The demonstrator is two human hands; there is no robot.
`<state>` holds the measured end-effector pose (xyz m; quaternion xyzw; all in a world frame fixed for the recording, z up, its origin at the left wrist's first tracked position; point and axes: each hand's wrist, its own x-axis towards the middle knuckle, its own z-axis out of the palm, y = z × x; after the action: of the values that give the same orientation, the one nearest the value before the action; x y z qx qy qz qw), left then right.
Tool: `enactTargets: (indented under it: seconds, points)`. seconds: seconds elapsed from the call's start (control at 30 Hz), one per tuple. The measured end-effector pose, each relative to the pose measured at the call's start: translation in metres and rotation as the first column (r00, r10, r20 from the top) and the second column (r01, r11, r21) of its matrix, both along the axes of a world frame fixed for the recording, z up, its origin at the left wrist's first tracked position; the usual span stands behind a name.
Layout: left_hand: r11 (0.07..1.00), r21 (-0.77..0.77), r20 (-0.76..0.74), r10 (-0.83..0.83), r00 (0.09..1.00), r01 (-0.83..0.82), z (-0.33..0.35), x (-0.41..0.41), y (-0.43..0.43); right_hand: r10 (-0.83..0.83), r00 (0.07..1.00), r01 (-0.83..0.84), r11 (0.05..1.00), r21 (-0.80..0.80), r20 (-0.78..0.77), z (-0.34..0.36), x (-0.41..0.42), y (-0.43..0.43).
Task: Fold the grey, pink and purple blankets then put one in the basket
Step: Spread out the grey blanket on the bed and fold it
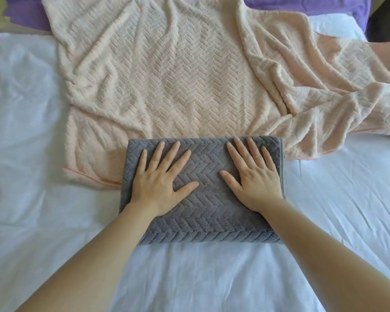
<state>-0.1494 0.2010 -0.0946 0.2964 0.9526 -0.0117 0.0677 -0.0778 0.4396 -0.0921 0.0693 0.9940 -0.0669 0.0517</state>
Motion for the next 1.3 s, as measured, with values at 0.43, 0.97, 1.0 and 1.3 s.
enactTargets:
  seconds: [0.43,0.97,1.0,1.3]
  points:
    - [0.998,0.029,-0.036,0.053,0.998,-0.052,-0.016,0.001,-0.019,-0.072,0.997,0.073,0.997,-0.038,0.012,-0.005,0.024,0.000]
    - [0.993,0.111,-0.108,0.045,0.993,-0.033,-0.061,0.000,-0.019,-0.083,0.996,0.084,0.996,0.019,-0.026,-0.055,0.022,0.002]
    - [0.994,0.102,-0.107,0.047,0.993,-0.037,-0.059,0.001,-0.019,-0.083,0.996,0.084,0.996,0.024,-0.026,-0.054,0.023,0.002]
    - [0.954,0.233,0.067,0.176,0.982,-0.186,-0.010,0.019,-0.043,-0.253,0.967,0.242,0.943,-0.230,-0.021,-0.008,0.055,-0.003]
